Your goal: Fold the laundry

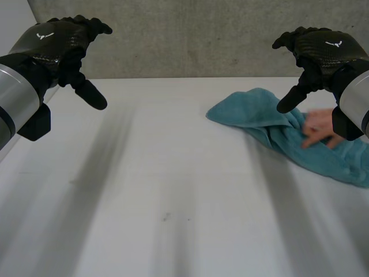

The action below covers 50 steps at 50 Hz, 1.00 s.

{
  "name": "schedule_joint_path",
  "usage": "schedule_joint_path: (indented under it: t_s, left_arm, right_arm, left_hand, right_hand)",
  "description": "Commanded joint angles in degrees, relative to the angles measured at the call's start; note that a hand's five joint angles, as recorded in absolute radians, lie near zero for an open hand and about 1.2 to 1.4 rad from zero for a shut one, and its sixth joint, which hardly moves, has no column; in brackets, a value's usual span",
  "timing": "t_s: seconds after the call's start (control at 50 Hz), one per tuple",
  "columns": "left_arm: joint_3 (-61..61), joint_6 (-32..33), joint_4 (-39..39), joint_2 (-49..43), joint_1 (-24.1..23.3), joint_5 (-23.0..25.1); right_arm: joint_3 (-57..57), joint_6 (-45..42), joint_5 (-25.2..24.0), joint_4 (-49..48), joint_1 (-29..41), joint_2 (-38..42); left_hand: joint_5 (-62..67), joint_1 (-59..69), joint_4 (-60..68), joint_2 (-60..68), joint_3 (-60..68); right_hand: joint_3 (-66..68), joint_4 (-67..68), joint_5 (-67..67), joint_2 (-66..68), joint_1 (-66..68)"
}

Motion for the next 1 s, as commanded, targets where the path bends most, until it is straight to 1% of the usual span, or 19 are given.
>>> schedule_joint_path:
  t_s: [0.02,0.74,0.9,1.0]
  left_arm:
    - [-0.01,-0.08,0.02,-0.54,0.08,0.01]
    - [-0.63,0.10,1.07,-2.21,-0.10,-0.08]
    - [-0.54,0.10,1.07,-2.21,-0.01,-0.08]
    - [-0.54,0.10,1.07,-2.12,-0.01,-0.08]
  right_arm:
    - [0.06,0.00,0.00,-0.10,0.03,0.24]
    - [0.76,-0.26,-0.87,-0.27,0.73,0.33]
    - [1.37,-0.35,-2.45,-0.27,1.61,0.33]
    - [1.64,-0.35,-2.46,-0.36,1.87,0.42]
  left_hand:
    - [-2.45,-1.14,-1.87,-1.81,-2.41]
    - [-2.45,-1.14,-1.87,-1.81,-2.41]
    - [-2.45,-1.14,-1.87,-1.81,-2.41]
    - [-2.45,-1.14,-1.87,-1.81,-2.41]
  right_hand:
    - [-2.36,-3.44,-3.48,-2.52,-1.71]
    - [-2.36,-3.44,-3.48,-2.52,-1.71]
    - [-2.36,-3.44,-3.48,-2.52,-1.71]
    - [-2.36,-3.44,-3.48,-2.52,-1.71]
